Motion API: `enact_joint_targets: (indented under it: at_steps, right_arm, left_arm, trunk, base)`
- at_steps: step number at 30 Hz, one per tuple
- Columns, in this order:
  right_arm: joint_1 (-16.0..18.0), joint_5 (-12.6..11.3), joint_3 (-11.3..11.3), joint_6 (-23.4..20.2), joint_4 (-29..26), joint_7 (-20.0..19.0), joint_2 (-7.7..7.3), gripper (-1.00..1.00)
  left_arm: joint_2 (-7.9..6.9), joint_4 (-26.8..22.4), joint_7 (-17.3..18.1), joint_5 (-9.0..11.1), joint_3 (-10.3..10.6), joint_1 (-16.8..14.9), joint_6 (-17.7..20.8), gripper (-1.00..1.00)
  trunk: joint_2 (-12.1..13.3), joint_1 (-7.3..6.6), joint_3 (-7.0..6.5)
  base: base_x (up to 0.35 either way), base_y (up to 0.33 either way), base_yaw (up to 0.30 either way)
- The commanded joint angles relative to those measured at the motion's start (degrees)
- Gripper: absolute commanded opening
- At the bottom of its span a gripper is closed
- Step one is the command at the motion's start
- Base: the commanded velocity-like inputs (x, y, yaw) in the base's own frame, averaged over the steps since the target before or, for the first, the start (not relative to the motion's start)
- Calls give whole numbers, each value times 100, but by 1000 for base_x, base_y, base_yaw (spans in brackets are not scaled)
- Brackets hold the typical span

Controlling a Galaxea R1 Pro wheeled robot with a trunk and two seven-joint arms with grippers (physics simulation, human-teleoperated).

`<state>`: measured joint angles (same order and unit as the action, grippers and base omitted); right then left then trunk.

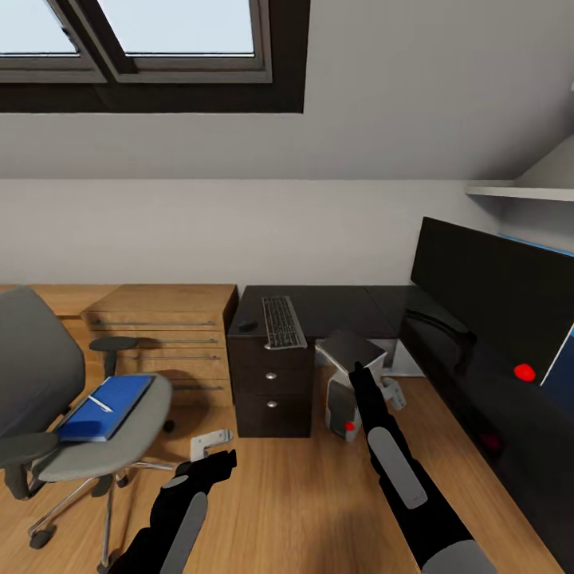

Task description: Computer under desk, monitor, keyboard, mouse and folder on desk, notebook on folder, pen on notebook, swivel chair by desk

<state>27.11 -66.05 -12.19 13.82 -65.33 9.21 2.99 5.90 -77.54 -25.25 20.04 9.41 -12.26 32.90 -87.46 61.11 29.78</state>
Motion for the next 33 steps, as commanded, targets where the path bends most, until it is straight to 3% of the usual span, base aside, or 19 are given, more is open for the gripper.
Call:
enact_joint_targets:
  at_steps: [1,3,4,6,9,12,16,22,33]
  right_arm:
    - [5,-43,28,39,11,13,-6,-100]
    - [5,-48,213,31,43,16,-6,-100]
    - [5,-136,523,10,104,20,-2,-100]
    - [5,-311,626,-11,167,20,-5,-100]
    - [5,-724,686,-71,230,15,-8,-100]
    - [5,-1354,708,-239,260,3,-14,-100]
    - [5,-1769,717,-433,286,-4,-17,-100]
    - [5,-1895,718,-499,398,-6,-13,-100]
    - [5,-1904,725,-499,430,-14,-17,-100]
  left_arm:
    - [-1,-6,-54,60,8,-4,12,100]
    - [-1,-6,-52,61,8,-4,12,100]
    - [-1,-6,-52,61,8,-4,10,100]
    - [-1,-6,-52,61,8,-4,10,100]
    - [-1,-6,-55,61,8,-4,10,100]
    - [-1,-6,-56,61,8,-4,12,100]
    - [-1,-6,-57,60,8,-4,10,100]
    - [-1,-6,-57,61,8,-4,7,100]
    - [5,-14,-51,61,19,-4,8,100]
  trunk:
    - [-3,3,6]
    - [-3,3,6]
    - [-3,3,6]
    - [-3,3,6]
    - [-3,3,6]
    - [-3,3,6]
    - [-3,3,6]
    - [-3,3,6]
    - [-3,3,6]
  base:
    - [323,0,0]
    - [323,0,0]
    - [323,0,0]
    - [323,0,0]
    - [323,0,0]
    - [323,0,0]
    - [323,0,0]
    - [323,0,0]
    - [323,0,0]
